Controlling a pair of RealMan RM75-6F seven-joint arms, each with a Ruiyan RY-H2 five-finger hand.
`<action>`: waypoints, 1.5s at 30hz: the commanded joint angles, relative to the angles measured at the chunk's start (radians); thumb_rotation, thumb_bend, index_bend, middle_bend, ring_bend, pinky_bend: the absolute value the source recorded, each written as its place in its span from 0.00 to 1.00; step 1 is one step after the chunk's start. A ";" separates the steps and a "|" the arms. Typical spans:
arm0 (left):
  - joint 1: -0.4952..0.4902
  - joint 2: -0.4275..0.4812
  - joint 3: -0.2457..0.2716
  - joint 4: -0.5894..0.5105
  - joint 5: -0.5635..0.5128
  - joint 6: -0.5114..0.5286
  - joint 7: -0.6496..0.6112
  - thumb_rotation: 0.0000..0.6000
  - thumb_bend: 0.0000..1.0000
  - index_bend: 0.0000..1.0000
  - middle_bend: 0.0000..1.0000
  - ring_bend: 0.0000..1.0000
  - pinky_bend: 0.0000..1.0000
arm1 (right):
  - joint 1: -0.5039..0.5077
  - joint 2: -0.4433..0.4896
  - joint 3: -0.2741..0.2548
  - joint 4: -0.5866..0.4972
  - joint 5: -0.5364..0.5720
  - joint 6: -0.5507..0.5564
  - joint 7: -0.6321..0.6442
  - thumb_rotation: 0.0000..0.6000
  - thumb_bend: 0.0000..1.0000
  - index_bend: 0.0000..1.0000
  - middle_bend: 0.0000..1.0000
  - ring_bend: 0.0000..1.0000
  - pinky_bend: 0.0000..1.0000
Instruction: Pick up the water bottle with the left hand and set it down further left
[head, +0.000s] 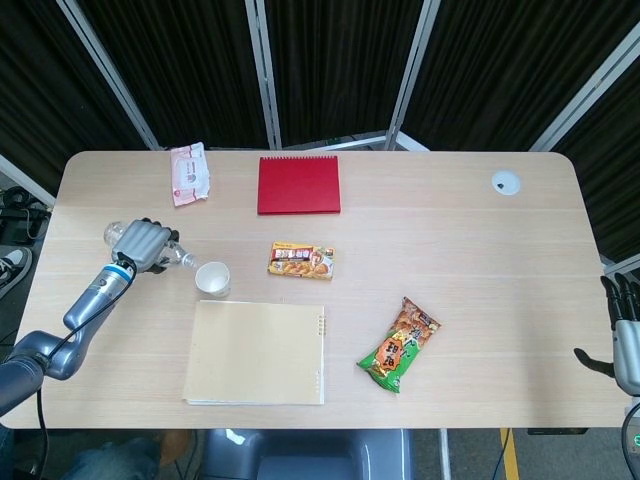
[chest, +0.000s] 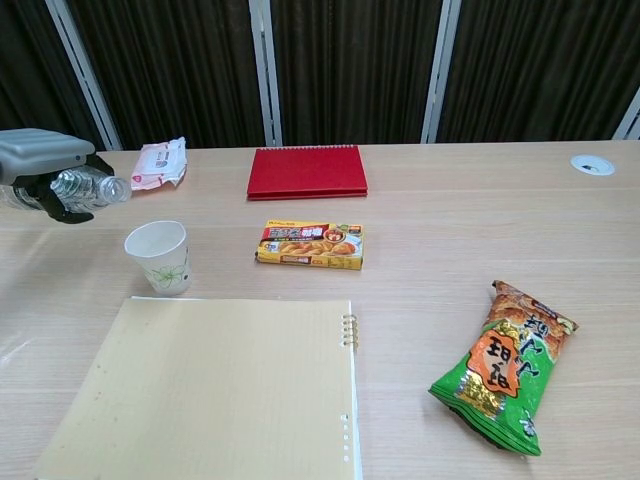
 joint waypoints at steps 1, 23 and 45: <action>-0.001 -0.001 0.001 0.002 0.003 0.013 0.028 1.00 0.48 0.49 0.48 0.39 0.40 | 0.000 0.001 0.001 -0.001 0.000 0.000 0.002 1.00 0.00 0.00 0.00 0.00 0.00; 0.003 0.013 0.006 -0.021 0.007 0.056 0.136 1.00 0.48 0.49 0.48 0.39 0.40 | -0.005 0.008 0.001 -0.005 -0.003 0.005 0.012 1.00 0.00 0.00 0.00 0.00 0.00; 0.004 -0.001 -0.001 -0.009 -0.008 0.054 0.126 1.00 0.48 0.49 0.48 0.39 0.40 | -0.003 0.004 0.000 -0.003 0.001 0.001 0.003 1.00 0.00 0.00 0.00 0.00 0.00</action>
